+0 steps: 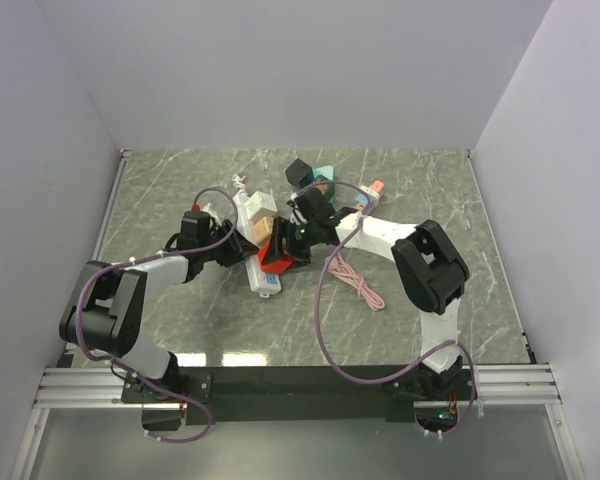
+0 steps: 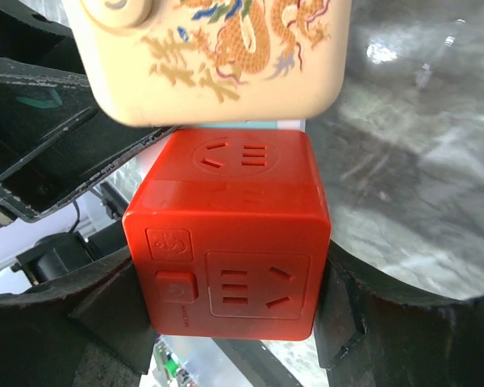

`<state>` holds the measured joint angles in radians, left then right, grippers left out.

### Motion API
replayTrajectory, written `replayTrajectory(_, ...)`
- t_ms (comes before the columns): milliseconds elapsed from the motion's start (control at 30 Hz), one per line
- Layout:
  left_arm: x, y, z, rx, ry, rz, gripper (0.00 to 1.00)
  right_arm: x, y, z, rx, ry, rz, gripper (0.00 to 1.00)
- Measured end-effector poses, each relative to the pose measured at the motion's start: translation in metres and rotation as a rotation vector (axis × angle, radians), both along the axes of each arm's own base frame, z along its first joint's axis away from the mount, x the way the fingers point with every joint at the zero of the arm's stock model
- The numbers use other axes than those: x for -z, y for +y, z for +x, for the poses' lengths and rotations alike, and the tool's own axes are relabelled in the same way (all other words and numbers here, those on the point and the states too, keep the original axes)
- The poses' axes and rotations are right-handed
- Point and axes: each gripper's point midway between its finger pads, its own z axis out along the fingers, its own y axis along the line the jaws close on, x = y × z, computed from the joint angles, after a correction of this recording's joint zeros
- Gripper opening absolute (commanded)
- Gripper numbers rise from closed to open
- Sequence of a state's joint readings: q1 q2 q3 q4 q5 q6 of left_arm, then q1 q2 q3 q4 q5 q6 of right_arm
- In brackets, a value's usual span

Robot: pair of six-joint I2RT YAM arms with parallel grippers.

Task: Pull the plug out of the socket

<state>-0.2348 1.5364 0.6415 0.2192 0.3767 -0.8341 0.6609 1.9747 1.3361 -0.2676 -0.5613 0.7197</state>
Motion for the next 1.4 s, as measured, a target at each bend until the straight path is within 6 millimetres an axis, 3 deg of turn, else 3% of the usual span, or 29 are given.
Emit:
replayTrajectory(133,0.001,0.000,0.000,0.000,0.003,0.019,0.01,-0.014,-0.019,0.005,0.046,-0.045,-0.010,0.00)
replayTrajectory(333,0.001,0.002,0.008,-0.006,-0.006,0.033,0.01,-0.054,-0.060,0.034,0.197,-0.196,0.014,0.00)
replayTrajectory(467,0.001,0.002,0.010,-0.007,-0.006,0.033,0.01,-0.056,-0.063,0.036,0.217,-0.228,-0.003,0.00)
replayTrajectory(567,0.001,0.001,0.010,-0.004,-0.005,0.029,0.01,-0.052,-0.080,0.035,0.265,-0.248,-0.064,0.00)
replayTrajectory(667,0.001,0.000,0.010,0.012,-0.006,0.018,0.01,-0.057,-0.130,0.029,0.394,-0.283,-0.174,0.00)
replayTrajectory(833,0.002,-0.004,0.013,0.035,-0.016,-0.011,0.01,-0.065,-0.237,0.039,0.711,-0.322,-0.278,0.00)
replayTrajectory(933,0.002,-0.006,0.014,0.046,-0.019,-0.021,0.00,-0.040,-0.307,0.036,0.914,-0.254,-0.369,0.00)
replayTrajectory(1000,0.002,-0.008,0.014,0.053,-0.018,-0.026,0.01,-0.019,-0.341,0.026,1.015,-0.184,-0.426,0.00)
replayTrajectory(1100,0.001,-0.010,0.015,0.062,-0.015,-0.033,0.01,0.000,-0.376,0.009,1.133,-0.094,-0.494,0.00)
replayTrajectory(1267,0.001,-0.012,0.014,0.075,-0.012,-0.044,0.01,0.005,-0.424,-0.003,1.325,-0.028,-0.548,0.00)
replayTrajectory(1400,0.002,-0.015,0.013,0.094,-0.006,-0.056,0.01,0.011,-0.439,-0.016,1.396,0.006,-0.589,0.00)
